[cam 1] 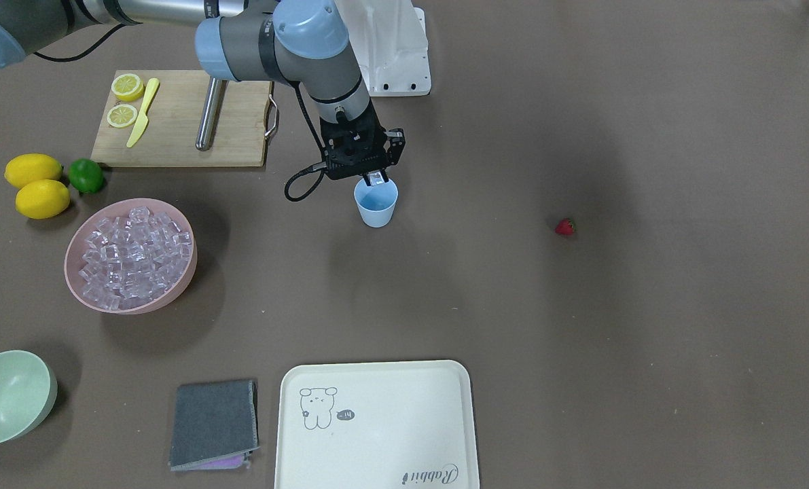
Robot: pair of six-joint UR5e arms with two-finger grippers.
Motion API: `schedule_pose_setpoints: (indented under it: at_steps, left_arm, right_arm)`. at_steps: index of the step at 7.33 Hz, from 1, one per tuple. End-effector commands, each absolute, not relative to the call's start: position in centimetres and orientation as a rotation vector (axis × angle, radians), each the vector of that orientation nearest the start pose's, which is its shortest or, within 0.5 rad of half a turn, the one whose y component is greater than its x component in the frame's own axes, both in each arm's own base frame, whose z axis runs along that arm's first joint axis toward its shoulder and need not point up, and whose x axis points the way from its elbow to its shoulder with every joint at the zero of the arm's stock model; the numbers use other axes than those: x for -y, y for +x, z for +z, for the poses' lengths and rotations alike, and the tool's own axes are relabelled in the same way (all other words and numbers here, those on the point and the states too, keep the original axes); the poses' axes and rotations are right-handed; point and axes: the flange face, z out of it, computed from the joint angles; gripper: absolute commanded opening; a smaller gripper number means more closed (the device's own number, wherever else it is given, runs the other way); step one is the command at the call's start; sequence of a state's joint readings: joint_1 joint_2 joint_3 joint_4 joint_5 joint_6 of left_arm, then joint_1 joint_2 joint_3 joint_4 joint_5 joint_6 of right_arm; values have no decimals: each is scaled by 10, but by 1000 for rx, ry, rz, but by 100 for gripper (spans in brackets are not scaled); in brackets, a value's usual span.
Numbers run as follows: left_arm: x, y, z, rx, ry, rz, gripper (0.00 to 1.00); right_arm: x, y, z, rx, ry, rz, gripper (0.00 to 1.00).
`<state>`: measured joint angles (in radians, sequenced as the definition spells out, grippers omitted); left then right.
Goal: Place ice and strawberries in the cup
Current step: 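Open the right gripper to drop the ice cube into the cup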
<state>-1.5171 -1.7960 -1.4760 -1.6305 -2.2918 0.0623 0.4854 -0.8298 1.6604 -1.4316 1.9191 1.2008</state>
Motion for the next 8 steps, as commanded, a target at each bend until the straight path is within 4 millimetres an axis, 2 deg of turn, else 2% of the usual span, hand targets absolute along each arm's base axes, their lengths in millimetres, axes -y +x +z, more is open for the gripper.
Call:
schedule_pose_setpoints:
  at_steps: [1, 2, 3, 5, 6, 7, 8]
  left_arm:
    - [597, -36, 582, -719, 182, 179, 98]
    - [596, -35, 584, -720, 180, 178, 98]
    - [595, -36, 586, -721, 178, 177, 98]
    - [595, -36, 586, -721, 177, 177, 98]
    - [594, -36, 587, -721, 175, 176, 98]
    - [594, -36, 588, -721, 172, 175, 98]
    - [592, -37, 589, -721, 171, 173, 98]
  right_arm:
    - [416, -559, 162, 993, 109, -56, 4]
    - [420, -558, 165, 979, 134, -39, 79]
    - [422, -558, 163, 974, 148, -25, 99]
    - [425, -550, 157, 983, 145, -20, 99]
    - [440, -527, 153, 1005, 135, -15, 99]
    - [462, -492, 164, 1024, 100, -6, 99]
    - [475, -448, 195, 1020, 109, -38, 99]
